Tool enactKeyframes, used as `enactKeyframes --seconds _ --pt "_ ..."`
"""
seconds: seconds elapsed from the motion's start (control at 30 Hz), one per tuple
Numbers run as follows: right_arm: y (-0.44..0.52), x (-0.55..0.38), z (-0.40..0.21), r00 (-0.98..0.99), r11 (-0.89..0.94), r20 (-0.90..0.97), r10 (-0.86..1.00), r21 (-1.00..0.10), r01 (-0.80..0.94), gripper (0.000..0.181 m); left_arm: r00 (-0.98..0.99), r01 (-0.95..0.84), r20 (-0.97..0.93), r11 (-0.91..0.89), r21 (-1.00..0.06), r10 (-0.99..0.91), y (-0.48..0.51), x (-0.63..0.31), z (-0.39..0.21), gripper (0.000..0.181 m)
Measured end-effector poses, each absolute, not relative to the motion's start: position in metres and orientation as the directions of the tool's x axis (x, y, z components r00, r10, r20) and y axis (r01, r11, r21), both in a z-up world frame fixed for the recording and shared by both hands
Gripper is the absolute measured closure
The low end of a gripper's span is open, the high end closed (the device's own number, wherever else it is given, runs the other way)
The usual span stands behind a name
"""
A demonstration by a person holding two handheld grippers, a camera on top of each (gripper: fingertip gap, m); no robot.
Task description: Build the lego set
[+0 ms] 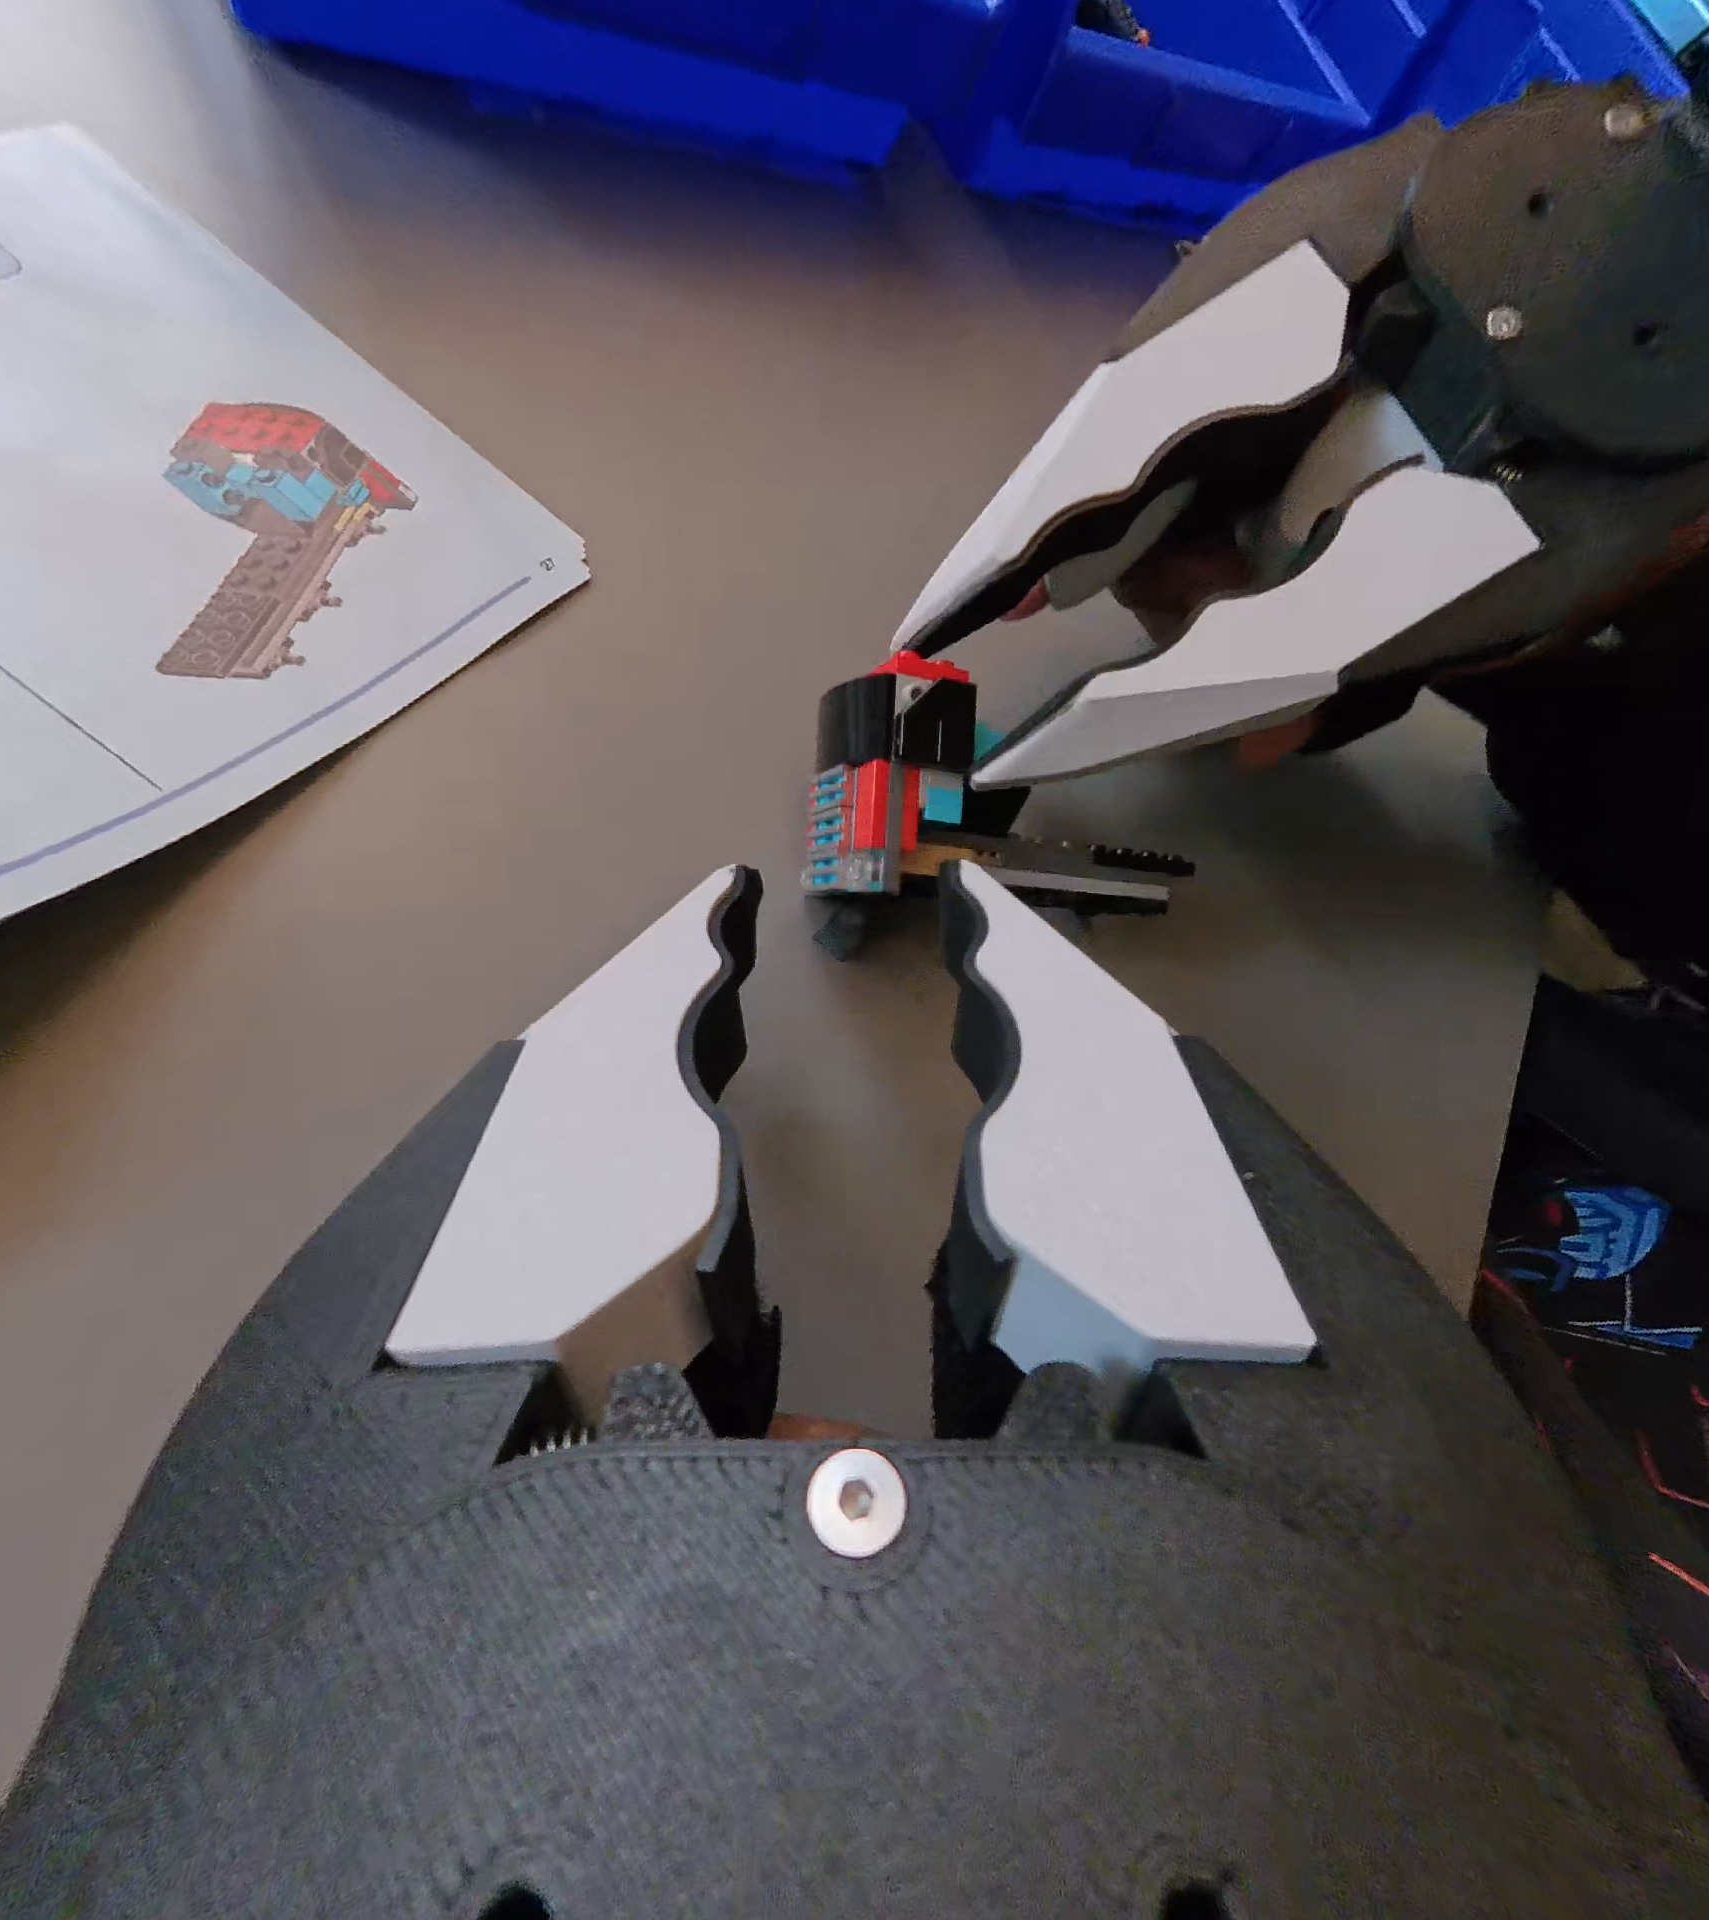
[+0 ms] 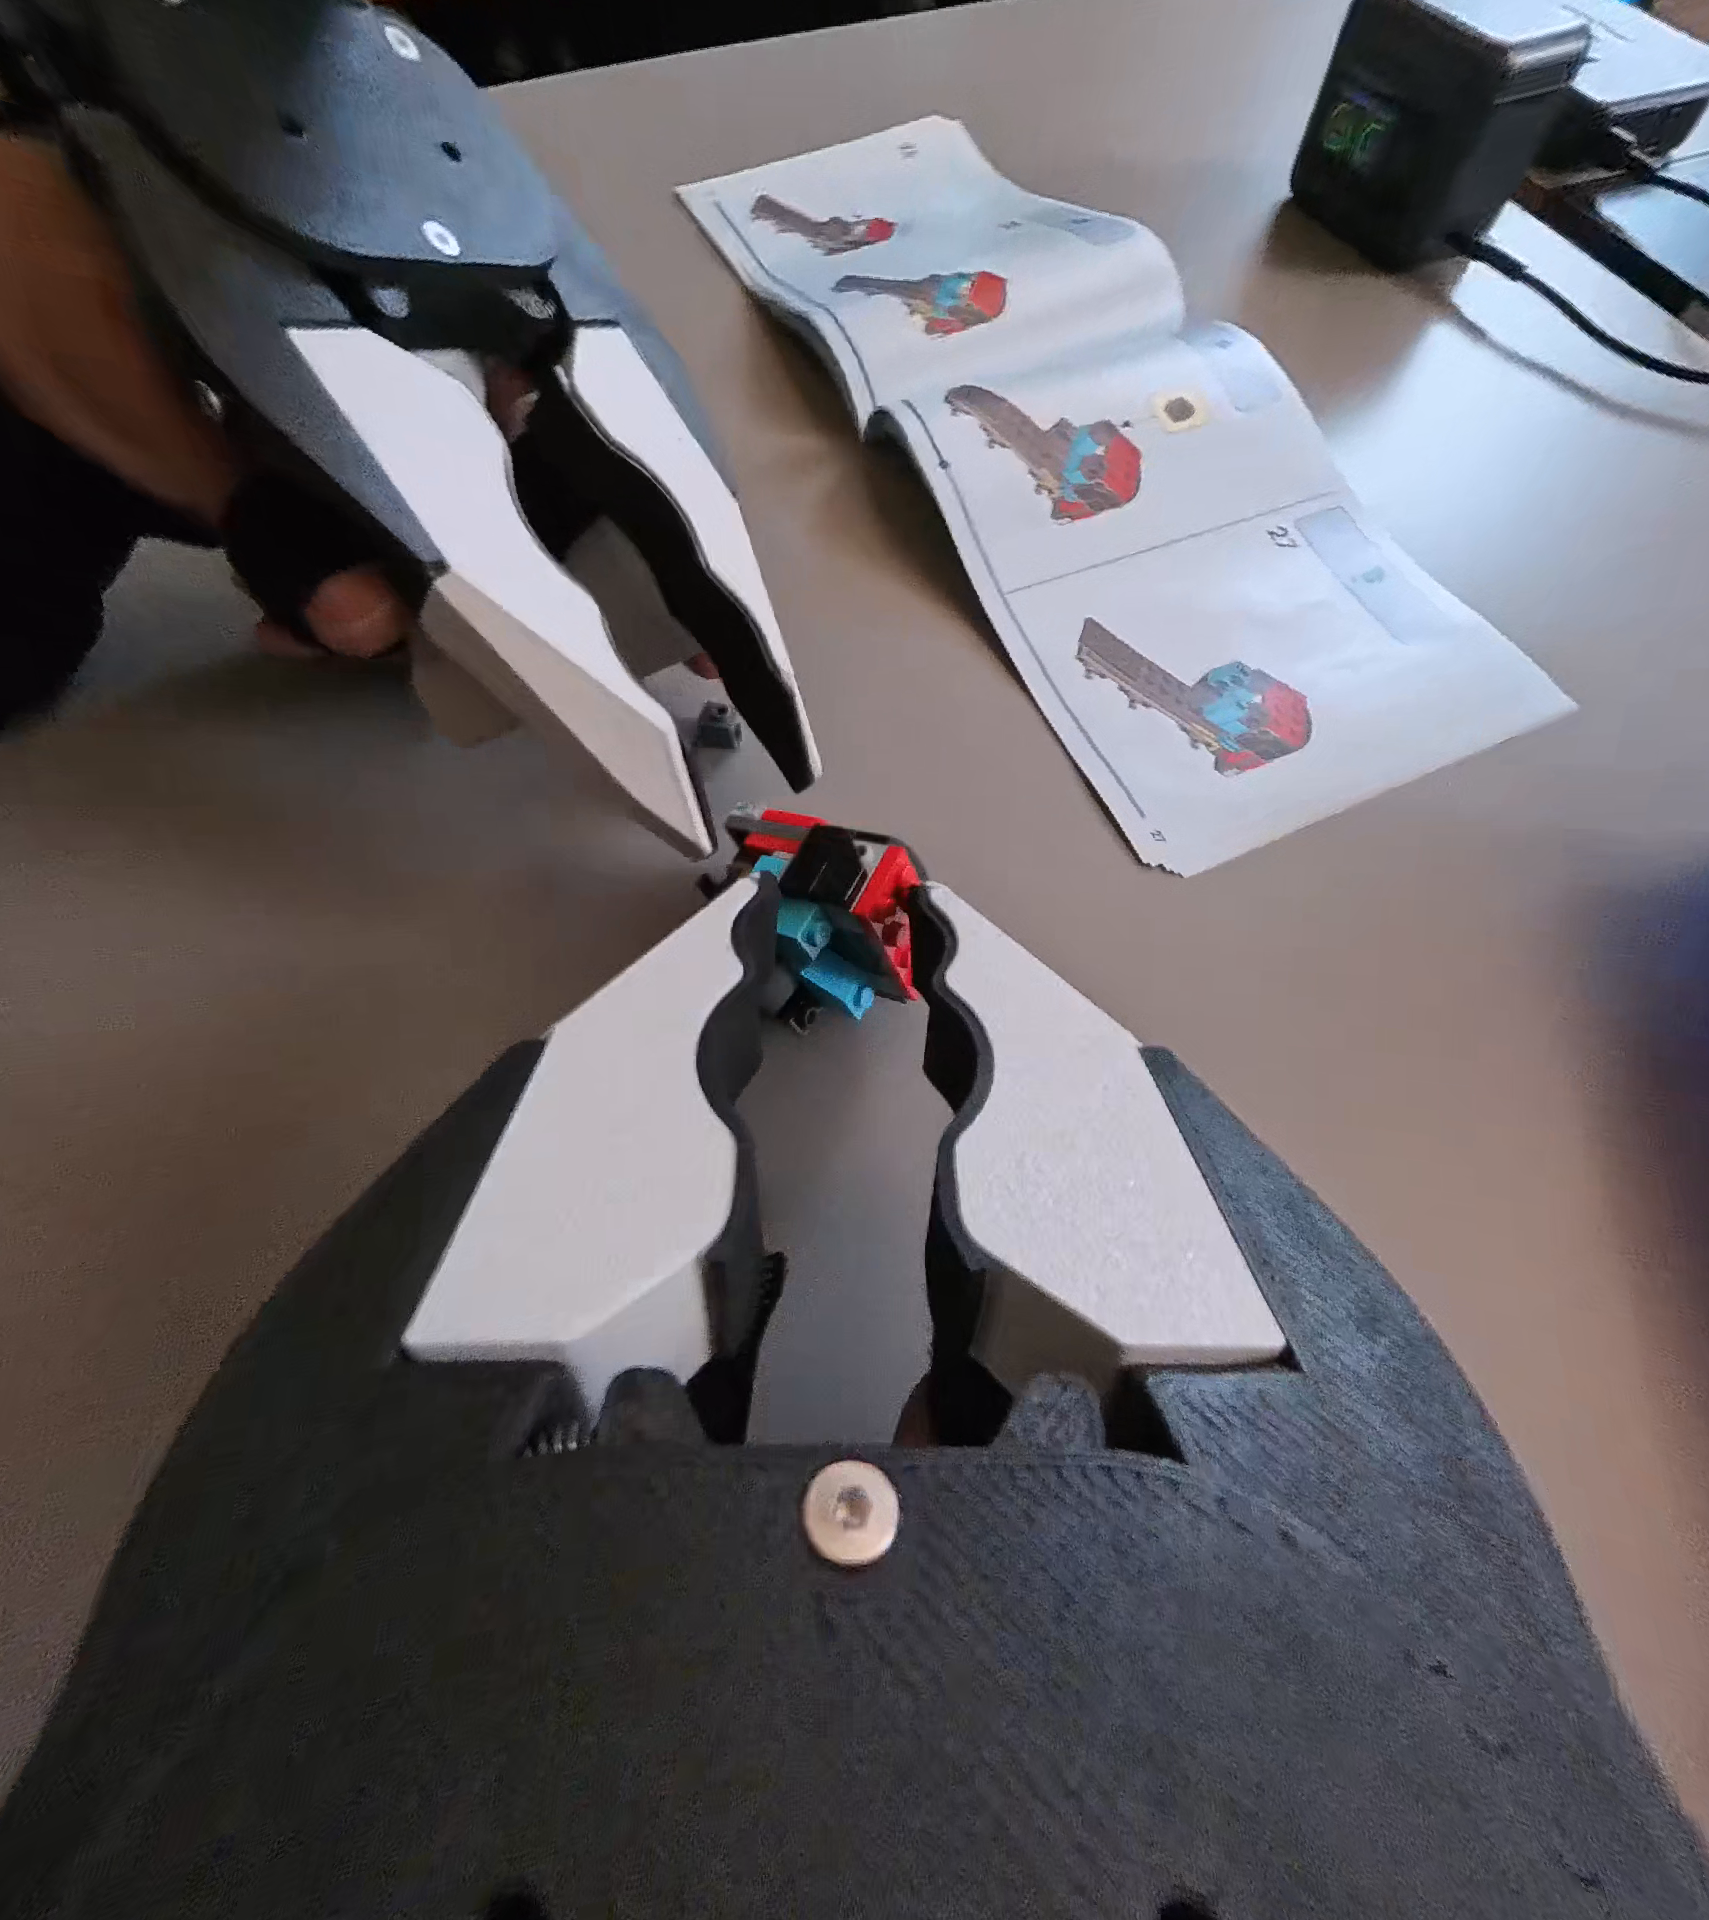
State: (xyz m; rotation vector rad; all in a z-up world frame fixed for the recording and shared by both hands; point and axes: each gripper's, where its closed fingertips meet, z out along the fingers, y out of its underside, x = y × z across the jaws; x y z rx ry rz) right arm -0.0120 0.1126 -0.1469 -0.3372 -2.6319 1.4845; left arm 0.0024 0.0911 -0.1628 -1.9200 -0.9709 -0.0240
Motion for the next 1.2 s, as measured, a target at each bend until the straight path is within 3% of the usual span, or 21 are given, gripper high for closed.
enactKeyframes --seconds 0.3,0.47,0.57,0.7,0.97,1.2 --pt "0.12 -0.004 -0.139 -0.934 0.49 -0.064 0.35 -0.838 0.241 0.127 0.689 0.623 0.398 -0.213 -0.753 0.606 0.085 0.002 -0.16 0.145" --pt "0.116 -0.004 -0.167 -0.915 0.631 0.105 0.39 -0.754 0.182 0.108 0.686 0.62 0.399 -0.202 -0.758 0.608 0.078 0.001 -0.16 0.145" --pt "0.111 -0.007 -0.174 -0.912 0.644 0.108 0.396 -0.741 0.192 0.109 0.69 0.615 0.4 -0.197 -0.763 0.603 0.076 0.002 -0.158 0.145" --pt "0.107 -0.012 -0.173 -0.914 0.646 0.128 0.384 -0.745 0.167 0.131 0.702 0.598 0.394 -0.19 -0.778 0.594 0.075 0.003 -0.154 0.145" --pt "0.105 -0.006 -0.149 -0.942 0.589 0.106 0.318 -0.801 0.108 0.131 0.736 0.555 0.397 -0.154 -0.818 0.548 0.073 0.006 -0.142 0.144" --pt "0.092 0.024 -0.111 -0.983 0.582 0.116 0.141 -0.813 -0.012 0.131 0.893 0.23 0.176 -0.083 -0.97 0.415 0.083 0.026 -0.091 0.129"
